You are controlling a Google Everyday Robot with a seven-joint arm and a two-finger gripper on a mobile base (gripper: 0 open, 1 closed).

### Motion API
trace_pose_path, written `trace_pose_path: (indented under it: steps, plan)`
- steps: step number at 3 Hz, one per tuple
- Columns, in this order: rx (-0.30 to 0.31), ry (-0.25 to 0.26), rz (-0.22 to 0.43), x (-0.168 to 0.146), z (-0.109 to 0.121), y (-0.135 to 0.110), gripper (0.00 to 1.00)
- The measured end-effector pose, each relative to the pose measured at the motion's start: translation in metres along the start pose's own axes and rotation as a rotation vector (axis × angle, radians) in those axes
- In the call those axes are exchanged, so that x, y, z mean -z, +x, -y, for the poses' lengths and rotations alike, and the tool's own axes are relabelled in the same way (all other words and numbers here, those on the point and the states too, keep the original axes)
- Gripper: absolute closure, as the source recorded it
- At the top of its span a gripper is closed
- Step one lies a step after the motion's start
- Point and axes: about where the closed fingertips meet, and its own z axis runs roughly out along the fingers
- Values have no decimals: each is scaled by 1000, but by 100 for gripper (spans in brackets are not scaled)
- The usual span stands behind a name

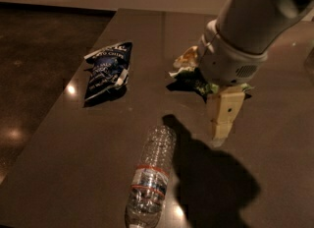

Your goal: Pick water bottle

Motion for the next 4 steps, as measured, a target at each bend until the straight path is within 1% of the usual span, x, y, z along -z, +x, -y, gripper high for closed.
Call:
trace_pose_path:
  steps: [1,2,3,4]
  plan:
    - [215,-97,31,-34,-21,-40,0]
    - [332,-157,38,-55,-35,-58,0]
    - [406,-198,34,-77,-42,-67,0]
    - [448,-230,23,-94,-49,-68,0]
